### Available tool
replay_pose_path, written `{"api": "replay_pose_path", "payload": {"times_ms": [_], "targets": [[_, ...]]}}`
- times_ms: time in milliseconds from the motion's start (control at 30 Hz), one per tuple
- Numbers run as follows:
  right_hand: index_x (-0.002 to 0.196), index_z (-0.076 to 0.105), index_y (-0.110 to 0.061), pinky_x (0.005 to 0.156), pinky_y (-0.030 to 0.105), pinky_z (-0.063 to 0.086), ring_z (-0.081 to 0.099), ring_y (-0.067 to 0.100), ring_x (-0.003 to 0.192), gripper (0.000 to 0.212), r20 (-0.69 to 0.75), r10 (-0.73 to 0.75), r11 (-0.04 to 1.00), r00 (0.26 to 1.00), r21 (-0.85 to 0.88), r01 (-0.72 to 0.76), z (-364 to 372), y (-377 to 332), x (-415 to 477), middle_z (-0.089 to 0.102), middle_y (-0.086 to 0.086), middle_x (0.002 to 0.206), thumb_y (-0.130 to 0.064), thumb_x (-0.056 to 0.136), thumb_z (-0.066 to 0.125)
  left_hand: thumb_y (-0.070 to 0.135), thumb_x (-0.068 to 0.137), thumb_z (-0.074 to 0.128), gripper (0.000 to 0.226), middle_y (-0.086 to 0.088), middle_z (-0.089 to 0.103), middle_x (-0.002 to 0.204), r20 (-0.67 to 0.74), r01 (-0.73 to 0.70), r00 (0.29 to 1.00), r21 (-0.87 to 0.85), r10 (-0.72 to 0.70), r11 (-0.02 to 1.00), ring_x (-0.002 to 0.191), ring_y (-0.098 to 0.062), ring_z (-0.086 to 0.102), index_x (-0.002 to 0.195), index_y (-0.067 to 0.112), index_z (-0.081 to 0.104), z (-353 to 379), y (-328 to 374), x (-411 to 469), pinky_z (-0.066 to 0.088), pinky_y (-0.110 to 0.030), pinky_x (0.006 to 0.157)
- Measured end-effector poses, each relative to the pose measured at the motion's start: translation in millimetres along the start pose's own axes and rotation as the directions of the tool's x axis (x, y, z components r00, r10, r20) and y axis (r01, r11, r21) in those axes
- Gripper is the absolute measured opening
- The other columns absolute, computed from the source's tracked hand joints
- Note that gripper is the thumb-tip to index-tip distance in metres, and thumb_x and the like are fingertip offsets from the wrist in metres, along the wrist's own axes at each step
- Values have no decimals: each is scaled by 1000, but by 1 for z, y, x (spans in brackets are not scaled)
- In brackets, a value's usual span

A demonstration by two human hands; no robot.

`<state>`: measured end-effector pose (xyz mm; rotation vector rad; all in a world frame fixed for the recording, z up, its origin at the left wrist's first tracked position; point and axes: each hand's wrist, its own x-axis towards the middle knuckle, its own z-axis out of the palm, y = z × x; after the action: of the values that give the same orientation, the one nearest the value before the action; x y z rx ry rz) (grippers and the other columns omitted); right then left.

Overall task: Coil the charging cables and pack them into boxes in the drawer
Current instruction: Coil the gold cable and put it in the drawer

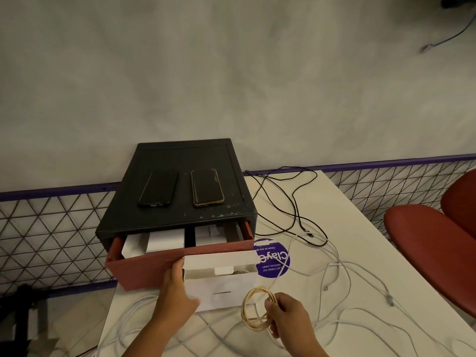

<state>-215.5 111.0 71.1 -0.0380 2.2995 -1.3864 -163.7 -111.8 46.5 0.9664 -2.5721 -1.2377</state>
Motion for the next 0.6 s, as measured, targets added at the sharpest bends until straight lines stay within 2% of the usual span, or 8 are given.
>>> {"api": "replay_pose_path", "payload": {"times_ms": [100,200,267,333,400,467,533,600], "targets": [[76,56,-12,44,16,41,49,13,49,19,-2,-11,1000,1000,2,11,1,-2,-1,58,4,62,-15,93,50,6,69,72,74,0,34,124,4,-21,1000,91,21,996,117,-21,44,134,22,39,1,1,-1,43,-27,91],[89,56,-15,46,16,42,52,13,55,11,6,-21,999,1000,-27,22,-1,-3,-3,60,2,70,-17,95,46,10,72,71,39,3,36,115,23,-27,999,112,24,993,103,-16,48,108,18,57,-1,1,-2,42,-23,87],[94,55,-18,48,14,42,52,11,60,11,18,-30,998,999,-54,31,-2,-2,-3,60,-1,75,-20,96,45,10,70,73,27,4,41,111,34,5,999,61,-8,998,91,-15,49,91,19,57,-2,3,-5,46,-26,81],[95,55,-22,48,12,41,52,10,62,11,20,-35,997,999,-73,37,-3,-1,-4,59,-4,76,-21,96,44,4,67,75,35,3,51,99,45,43,998,-68,-40,997,80,-16,56,81,25,51,-5,7,-7,51,-29,69],[92,57,-25,49,12,42,53,9,62,13,16,-53,995,998,-80,54,-4,1,-5,59,-6,74,-20,95,46,0,66,75,38,0,55,98,46,6,999,-136,0,991,79,-15,56,80,26,50,-8,10,-10,46,-25,62],[85,58,-30,57,19,47,53,8,62,17,13,-84,993,996,-88,84,-6,1,-7,61,-7,70,-18,93,49,1,67,74,42,2,52,105,65,-55,996,-118,63,992,83,-16,55,90,29,53,-10,11,-12,44,-24,65],[81,58,-35,68,28,50,54,7,63,22,4,-137,986,991,-99,137,-9,-2,-10,61,-7,68,-18,92,51,3,68,74,59,5,51,108,115,-69,990,-136,84,988,89,-18,56,107,39,49,-14,13,-16,49,-28,71],[83,58,-38,73,31,51,55,7,66,23,-16,-209,972,978,-109,206,-12,-12,-12,62,-8,68,-18,92,53,3,69,75,73,7,49,112,166,-75,981,-164,103,984,95,-16,56,116,47,41,-19,20,-20,50,-28,75]]}}
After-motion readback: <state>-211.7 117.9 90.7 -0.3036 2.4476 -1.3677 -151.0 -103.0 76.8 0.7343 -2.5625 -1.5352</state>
